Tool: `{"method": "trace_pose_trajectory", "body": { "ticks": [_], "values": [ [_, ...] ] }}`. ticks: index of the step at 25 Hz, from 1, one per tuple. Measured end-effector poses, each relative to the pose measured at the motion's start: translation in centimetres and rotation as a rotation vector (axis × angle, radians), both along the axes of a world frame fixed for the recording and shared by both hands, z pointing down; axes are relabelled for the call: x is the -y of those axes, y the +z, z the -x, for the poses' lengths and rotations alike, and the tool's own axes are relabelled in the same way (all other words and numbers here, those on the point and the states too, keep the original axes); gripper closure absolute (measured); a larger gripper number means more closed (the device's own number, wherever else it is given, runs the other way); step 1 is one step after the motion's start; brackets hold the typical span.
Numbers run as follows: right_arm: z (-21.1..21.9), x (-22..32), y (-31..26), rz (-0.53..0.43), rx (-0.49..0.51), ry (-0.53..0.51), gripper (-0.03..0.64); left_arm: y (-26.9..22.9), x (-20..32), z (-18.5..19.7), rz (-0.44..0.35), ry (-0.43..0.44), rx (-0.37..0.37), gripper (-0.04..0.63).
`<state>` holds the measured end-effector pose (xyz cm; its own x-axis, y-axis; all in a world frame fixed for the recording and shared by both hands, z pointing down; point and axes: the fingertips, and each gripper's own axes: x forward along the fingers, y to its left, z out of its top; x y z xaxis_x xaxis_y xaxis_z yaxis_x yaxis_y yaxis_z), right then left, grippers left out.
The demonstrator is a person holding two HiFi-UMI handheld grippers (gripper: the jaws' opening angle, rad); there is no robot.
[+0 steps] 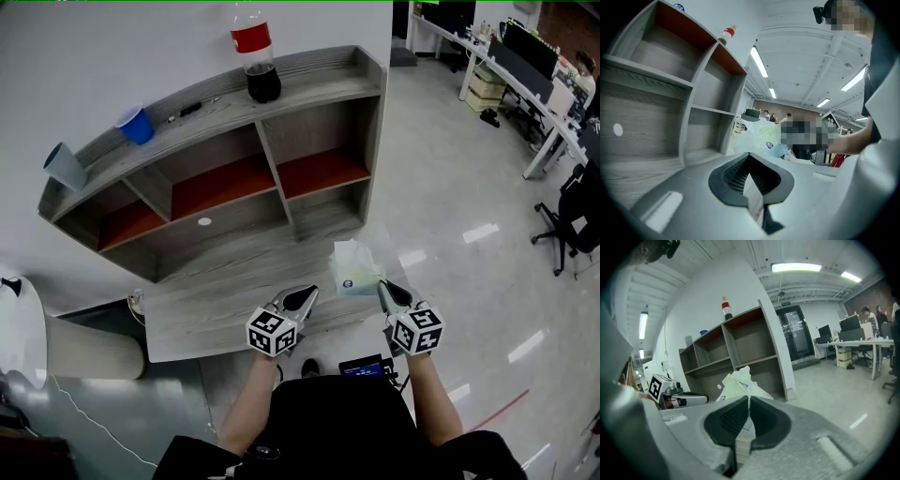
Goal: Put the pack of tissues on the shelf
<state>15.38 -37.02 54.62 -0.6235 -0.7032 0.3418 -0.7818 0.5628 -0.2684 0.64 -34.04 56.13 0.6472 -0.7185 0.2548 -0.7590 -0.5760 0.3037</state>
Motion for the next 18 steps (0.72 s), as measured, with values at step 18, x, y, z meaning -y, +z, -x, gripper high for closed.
{"method": "trace_pose_trajectory", "body": {
  "ticks": [18],
  "values": [
    [-0.3, 1.2, 2.5, 0.031, -0.011, -0.167, 0.607, 1.9, -1.1, -2.6, 0.087, -0.041, -0.011, 0.600]
  ]
}}
